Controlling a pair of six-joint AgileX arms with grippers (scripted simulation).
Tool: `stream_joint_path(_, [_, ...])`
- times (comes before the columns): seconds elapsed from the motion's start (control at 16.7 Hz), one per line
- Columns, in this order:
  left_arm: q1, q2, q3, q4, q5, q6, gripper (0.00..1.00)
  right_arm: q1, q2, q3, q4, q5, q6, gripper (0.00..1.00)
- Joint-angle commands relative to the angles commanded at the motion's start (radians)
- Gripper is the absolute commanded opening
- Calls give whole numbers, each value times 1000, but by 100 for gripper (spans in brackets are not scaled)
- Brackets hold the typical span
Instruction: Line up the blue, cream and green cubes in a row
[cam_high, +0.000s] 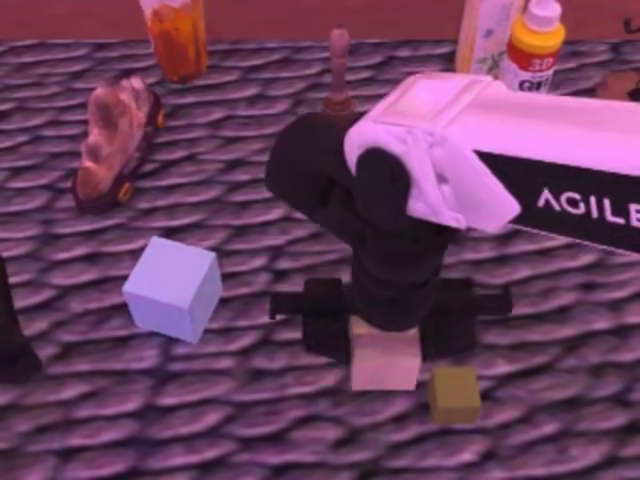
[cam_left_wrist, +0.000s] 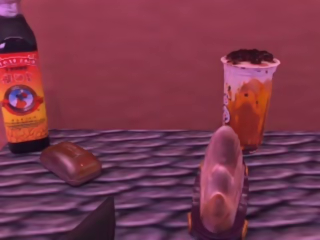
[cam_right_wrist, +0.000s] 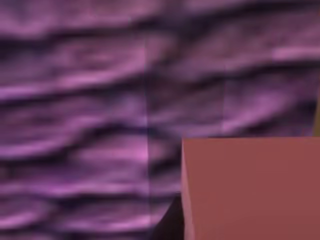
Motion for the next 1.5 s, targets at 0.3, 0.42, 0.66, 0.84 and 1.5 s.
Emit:
stream_joint_path(0.3, [0, 0, 0, 0, 0, 0, 100, -2, 4, -1, 2, -1, 1, 0])
stream_joint_path(0.42, [0, 0, 0, 0, 0, 0, 100, -1, 15, -28, 40, -1, 0, 0])
stream_joint_path(0.66, [0, 0, 0, 0, 0, 0, 100, 1, 62, -125, 199, -1, 1, 0])
stream_joint_path(0.84, [0, 0, 0, 0, 0, 0, 100, 1, 85, -168, 253, 1, 3, 0])
stream_joint_path(1.5, [0, 0, 0, 0, 0, 0, 100, 1, 85, -168, 253, 1, 3, 60])
